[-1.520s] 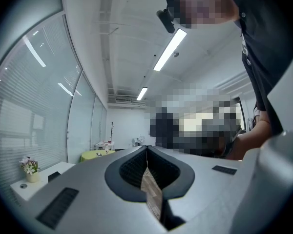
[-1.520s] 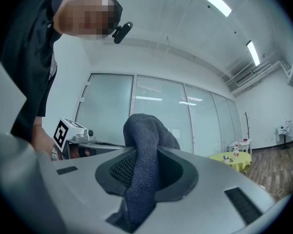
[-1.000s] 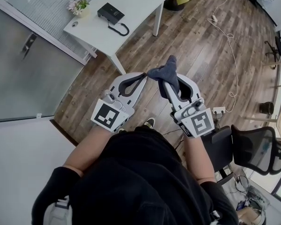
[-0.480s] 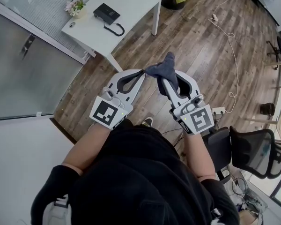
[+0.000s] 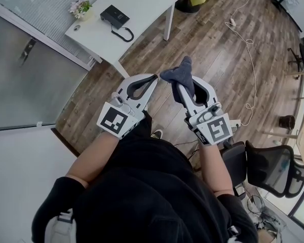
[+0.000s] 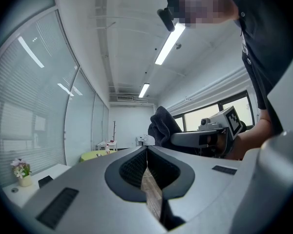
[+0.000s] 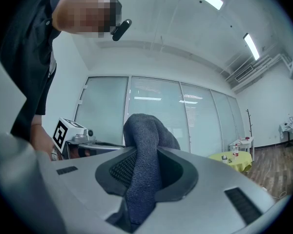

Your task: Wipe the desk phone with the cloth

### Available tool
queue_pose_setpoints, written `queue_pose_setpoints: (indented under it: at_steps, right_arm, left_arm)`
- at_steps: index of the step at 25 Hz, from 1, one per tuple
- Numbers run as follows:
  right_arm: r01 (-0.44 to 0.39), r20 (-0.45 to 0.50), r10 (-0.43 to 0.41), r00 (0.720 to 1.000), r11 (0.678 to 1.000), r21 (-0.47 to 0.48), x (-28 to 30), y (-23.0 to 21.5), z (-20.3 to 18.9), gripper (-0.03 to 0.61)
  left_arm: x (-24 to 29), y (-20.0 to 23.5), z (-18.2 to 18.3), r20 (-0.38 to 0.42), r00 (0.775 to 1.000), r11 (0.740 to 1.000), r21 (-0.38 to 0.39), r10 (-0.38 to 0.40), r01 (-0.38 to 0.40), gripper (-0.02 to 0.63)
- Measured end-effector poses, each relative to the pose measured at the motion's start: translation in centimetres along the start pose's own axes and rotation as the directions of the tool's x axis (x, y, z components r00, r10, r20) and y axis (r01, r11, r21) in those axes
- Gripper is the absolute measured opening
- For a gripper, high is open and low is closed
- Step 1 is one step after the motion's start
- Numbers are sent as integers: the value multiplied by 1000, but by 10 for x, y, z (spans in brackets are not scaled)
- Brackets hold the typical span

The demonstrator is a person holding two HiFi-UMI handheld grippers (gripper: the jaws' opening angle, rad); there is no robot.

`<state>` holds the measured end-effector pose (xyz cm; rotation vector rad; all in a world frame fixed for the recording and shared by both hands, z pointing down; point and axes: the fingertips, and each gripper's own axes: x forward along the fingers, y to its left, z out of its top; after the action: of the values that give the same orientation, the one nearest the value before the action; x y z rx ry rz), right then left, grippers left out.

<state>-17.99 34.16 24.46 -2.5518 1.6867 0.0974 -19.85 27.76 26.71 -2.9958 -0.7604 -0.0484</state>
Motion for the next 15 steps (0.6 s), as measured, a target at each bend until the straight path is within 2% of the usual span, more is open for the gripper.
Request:
queue_pose_setpoints:
  at_steps: [5, 15]
  right_arm:
    - [-9, 10, 9, 1000, 1000, -1, 24, -15, 1, 103]
    - [39, -61, -41, 997, 998, -43, 84, -65, -14, 101]
  left_arm:
    - [16, 24, -2, 18, 1000, 1000, -14, 0, 1, 11]
    - [61, 93, -7, 27, 999, 999, -30, -39, 40, 11]
